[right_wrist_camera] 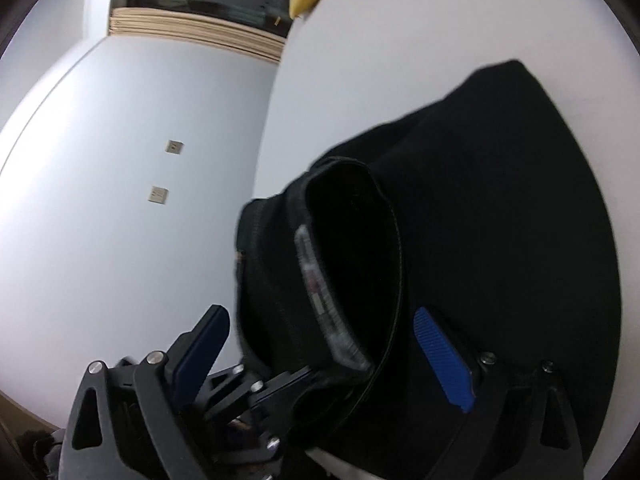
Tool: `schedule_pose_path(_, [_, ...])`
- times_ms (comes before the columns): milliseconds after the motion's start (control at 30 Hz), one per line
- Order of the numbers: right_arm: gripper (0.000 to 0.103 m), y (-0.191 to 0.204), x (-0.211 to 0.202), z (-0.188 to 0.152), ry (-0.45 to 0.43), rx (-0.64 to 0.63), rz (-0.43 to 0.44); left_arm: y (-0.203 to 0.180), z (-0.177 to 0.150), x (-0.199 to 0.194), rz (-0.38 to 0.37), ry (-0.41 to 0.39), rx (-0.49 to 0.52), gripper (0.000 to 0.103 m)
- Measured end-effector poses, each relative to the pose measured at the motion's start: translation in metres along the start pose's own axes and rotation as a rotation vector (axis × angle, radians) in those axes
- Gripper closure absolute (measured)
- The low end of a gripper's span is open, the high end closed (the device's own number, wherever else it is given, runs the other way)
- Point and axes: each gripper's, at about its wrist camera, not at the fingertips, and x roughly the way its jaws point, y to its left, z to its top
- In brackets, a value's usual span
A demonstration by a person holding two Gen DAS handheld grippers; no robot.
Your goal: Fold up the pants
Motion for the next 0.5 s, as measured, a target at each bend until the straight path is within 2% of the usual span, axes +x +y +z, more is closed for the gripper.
schedule_pose_path(67, [0.008,0.003,0.003,0.0,0.002,-0.002,0.014,-0.003,-0.005,-0.008,-0.006,-0.014,0.002,0.085])
schedule_pose_path(133, [0.016,0.007,0.007,0.006,0.012,-0.019,0.009,-0.009,-0.008,-0.015,-0.011,-0.023,0.005,0.085])
schedule_pose_path(200, [0.034,0.008,0.017,0.013,0.04,-0.025,0.011,-0.009,-0.009,-0.02,-0.012,-0.036,0.01,0.085])
schedule_pose_path(233, [0.041,0.009,0.019,0.016,0.048,-0.027,0.011,-0.007,-0.013,-0.029,-0.008,-0.04,0.017,0.085])
schedule_pose_path(300, [0.076,0.006,0.018,0.016,0.042,-0.032,-0.034,-0.01,-0.014,-0.031,-0.01,-0.04,0.019,0.085])
schedule_pose_path(367, [0.086,0.001,0.009,0.017,0.024,-0.021,-0.039,0.002,-0.012,-0.027,-0.022,-0.033,0.015,0.086])
schedule_pose_path(500, [0.088,0.007,-0.009,0.015,-0.011,-0.081,-0.116,-0.003,-0.004,-0.011,-0.044,-0.037,0.034,0.086])
